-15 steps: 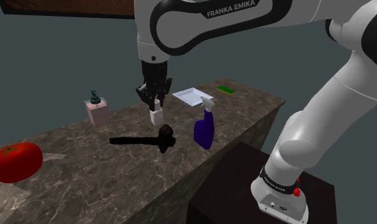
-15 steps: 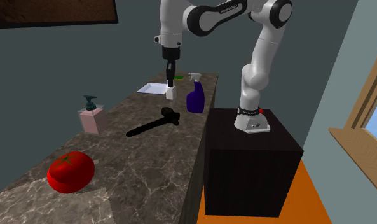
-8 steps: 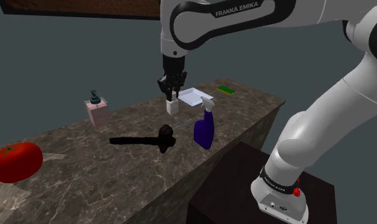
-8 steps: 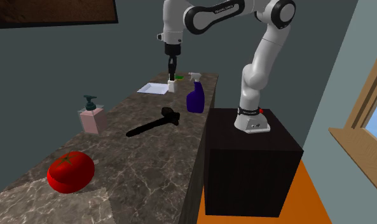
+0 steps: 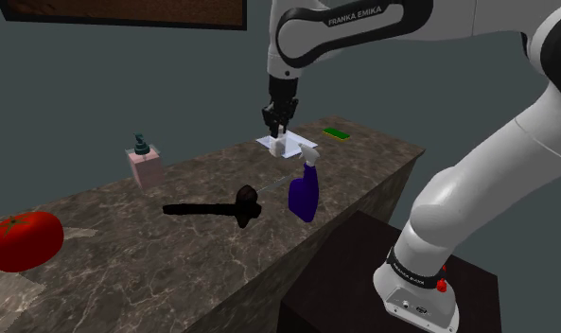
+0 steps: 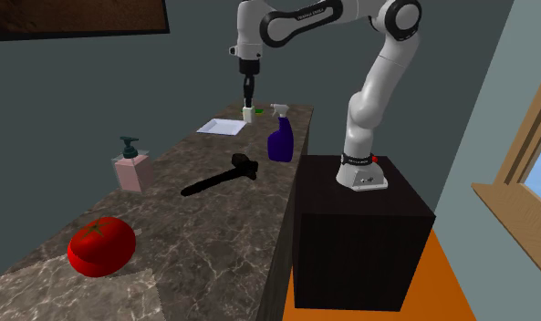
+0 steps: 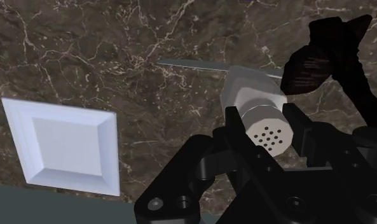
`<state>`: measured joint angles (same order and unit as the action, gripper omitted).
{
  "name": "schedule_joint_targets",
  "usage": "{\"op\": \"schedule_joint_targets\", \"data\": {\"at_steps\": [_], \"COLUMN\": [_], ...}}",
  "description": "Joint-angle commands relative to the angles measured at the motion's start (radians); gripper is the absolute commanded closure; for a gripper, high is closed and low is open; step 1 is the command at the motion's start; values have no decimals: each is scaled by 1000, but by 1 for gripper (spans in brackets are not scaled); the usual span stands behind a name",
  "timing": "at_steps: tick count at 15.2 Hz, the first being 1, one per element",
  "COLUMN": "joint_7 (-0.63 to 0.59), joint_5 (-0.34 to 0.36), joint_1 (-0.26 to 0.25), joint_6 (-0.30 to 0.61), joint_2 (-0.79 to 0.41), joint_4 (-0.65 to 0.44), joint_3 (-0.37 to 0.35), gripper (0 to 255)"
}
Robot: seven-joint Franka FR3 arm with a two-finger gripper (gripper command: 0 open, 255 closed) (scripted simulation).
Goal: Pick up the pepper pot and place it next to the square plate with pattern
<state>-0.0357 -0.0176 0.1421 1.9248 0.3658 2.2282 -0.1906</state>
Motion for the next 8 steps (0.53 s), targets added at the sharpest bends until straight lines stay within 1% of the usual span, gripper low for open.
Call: {"op": "schedule_joint_targets", "data": {"at_steps": [1,8], "joint_7": [50,216], "joint_5": [11,45], "joint_1": [20,88], "joint_6": [3,15], "joint_2": [-6,-53], "joint_4": [-4,-43], "joint_3": [35,151], "gripper": [255,255]}}
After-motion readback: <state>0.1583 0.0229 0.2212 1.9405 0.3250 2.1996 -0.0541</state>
